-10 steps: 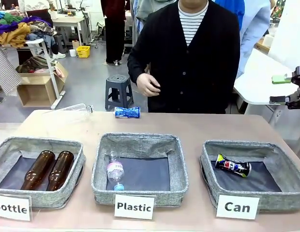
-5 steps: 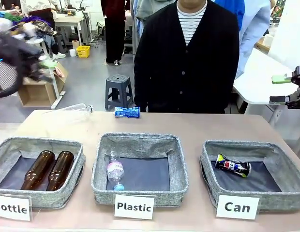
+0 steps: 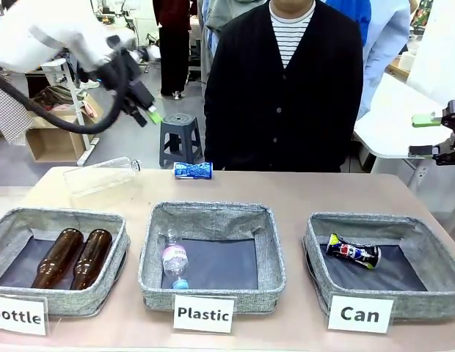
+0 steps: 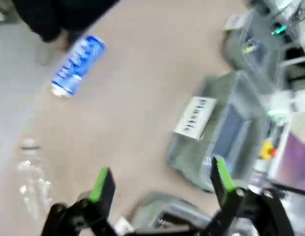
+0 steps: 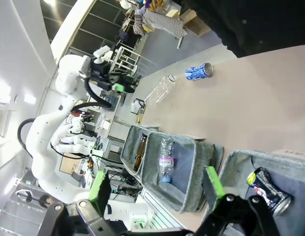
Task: Sort the can waste into the basket.
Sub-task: Pick up the can waste from the table and place it in the right Fabric basket.
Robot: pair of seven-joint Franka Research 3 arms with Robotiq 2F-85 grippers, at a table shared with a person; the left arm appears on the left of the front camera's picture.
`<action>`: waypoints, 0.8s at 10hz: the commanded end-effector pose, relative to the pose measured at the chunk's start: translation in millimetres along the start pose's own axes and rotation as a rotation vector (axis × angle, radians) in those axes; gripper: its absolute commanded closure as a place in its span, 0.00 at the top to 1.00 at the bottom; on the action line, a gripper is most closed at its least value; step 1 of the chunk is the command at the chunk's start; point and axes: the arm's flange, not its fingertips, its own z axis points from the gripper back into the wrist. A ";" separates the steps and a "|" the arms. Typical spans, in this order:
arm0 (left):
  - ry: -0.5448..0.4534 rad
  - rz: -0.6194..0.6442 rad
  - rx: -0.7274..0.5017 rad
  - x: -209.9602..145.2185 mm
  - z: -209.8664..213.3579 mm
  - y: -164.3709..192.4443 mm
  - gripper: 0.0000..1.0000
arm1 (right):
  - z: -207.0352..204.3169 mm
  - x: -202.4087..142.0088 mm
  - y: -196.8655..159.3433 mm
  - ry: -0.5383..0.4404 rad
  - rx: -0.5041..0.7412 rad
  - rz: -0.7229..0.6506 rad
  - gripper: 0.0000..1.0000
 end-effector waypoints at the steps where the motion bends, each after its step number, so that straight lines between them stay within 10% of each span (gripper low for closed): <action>1: -0.016 -0.167 0.215 9.4 -28.5 -3.3 1.00 | 1.3 -1.9 1.2 0.009 -0.003 0.005 1.00; 3: -0.160 -0.280 0.392 -1.6 -40.0 -21.7 1.00 | 1.3 -1.9 1.2 0.009 -0.003 0.005 1.00; 4: 0.020 -0.202 0.196 30.7 -35.5 -11.7 1.00 | 1.3 -1.9 1.2 0.009 -0.003 0.005 1.00; 8: -0.039 -0.420 0.224 41.5 -57.4 -10.6 1.00 | 1.3 -1.9 1.2 0.009 -0.003 0.005 1.00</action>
